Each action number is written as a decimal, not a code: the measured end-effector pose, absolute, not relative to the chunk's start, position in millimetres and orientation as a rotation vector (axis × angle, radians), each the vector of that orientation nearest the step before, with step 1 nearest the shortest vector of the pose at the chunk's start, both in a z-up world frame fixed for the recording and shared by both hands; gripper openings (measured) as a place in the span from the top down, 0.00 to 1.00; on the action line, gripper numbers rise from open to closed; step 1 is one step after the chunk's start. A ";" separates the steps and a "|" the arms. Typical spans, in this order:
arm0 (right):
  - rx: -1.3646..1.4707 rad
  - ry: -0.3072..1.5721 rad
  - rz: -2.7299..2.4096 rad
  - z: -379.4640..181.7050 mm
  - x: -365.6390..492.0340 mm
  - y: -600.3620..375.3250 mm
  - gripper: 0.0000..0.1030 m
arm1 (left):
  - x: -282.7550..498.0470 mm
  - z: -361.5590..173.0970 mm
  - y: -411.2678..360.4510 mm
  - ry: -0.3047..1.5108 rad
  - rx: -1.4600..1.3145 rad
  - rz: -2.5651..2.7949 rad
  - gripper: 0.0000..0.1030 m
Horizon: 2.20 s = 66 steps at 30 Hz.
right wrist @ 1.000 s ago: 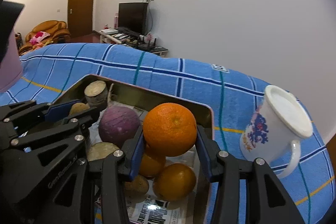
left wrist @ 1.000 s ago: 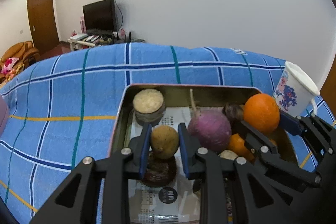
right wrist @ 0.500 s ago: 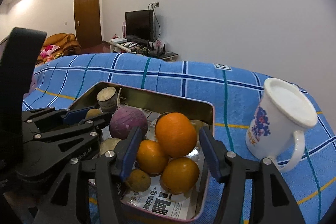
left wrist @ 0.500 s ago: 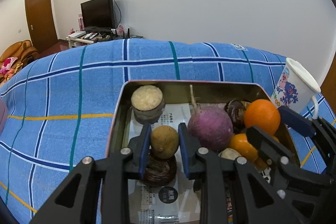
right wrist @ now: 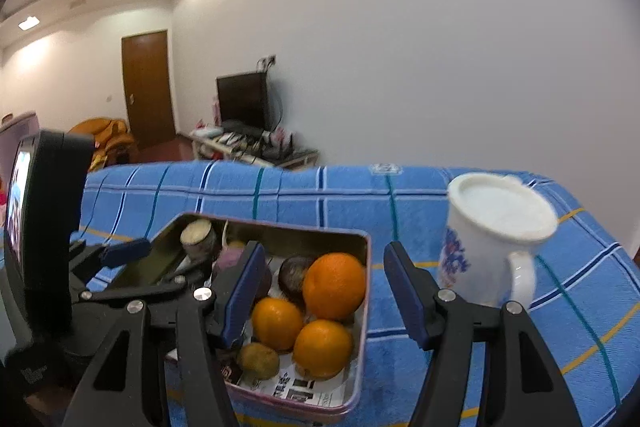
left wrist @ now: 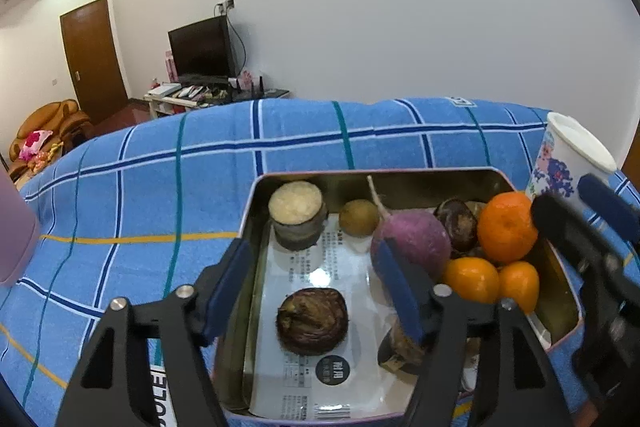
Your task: Organize fruits
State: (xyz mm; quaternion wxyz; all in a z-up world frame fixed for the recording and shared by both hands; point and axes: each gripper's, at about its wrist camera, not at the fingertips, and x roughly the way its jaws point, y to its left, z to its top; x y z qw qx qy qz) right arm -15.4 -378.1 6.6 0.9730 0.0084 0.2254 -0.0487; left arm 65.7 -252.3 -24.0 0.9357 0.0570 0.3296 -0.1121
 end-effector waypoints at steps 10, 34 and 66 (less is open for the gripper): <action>0.029 0.240 -0.216 23.2 -40.7 -380.3 0.16 | 25.5 -4.5 -252.8 0.454 0.145 -0.220 0.00; 0.013 0.149 -0.205 29.7 -90.7 -359.6 0.16 | -24.6 3.2 -217.7 0.360 0.093 -0.152 0.00; -0.021 0.098 -0.240 31.1 -136.2 -345.3 0.16 | -67.2 8.2 -198.3 0.316 0.067 -0.144 0.00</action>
